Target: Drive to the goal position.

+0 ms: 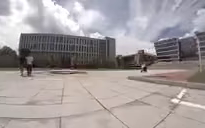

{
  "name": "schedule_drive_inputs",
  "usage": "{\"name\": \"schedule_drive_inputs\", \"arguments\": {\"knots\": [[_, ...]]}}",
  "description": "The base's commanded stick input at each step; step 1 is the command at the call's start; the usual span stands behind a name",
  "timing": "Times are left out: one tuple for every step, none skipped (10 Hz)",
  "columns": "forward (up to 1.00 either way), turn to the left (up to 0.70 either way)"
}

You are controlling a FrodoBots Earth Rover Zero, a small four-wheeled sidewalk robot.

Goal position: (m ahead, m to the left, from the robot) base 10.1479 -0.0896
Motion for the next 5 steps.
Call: {"name": "schedule_drive_inputs", "arguments": {"knots": [[0.7,0.0],[0.7,0.0],[0.7,0.0],[0.7,0.0],[0.7,0.0]]}}
